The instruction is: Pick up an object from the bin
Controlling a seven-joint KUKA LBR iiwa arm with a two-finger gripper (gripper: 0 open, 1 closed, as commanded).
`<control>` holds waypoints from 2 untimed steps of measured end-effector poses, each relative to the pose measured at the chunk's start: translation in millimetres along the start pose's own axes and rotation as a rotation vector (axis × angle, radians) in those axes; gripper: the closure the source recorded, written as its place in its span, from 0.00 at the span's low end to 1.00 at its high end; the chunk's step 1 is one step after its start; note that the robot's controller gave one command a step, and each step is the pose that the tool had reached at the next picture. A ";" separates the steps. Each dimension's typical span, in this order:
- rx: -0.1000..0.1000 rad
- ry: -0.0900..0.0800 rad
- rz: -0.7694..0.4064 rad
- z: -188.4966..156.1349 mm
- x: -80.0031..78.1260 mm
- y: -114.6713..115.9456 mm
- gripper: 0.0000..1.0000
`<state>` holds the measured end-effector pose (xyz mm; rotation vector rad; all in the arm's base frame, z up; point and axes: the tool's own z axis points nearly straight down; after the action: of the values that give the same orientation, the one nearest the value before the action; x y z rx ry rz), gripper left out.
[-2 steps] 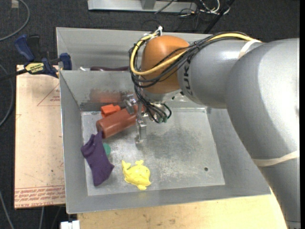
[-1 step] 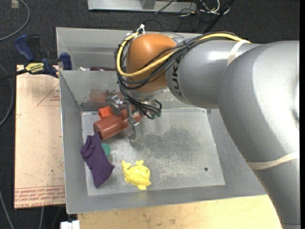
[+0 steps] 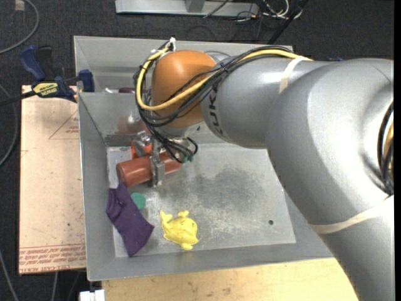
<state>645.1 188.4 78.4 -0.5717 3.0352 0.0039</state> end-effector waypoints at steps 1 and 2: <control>-0.002 0.010 0.000 4.1 3.0 0.9 0.00; -0.002 -0.003 0.001 0.8 -0.1 0.9 1.00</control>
Offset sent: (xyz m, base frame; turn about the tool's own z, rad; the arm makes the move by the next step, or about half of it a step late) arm 0.0000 0.0000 0.0000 0.0000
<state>645.0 189.3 77.6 -0.5694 3.0335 0.0081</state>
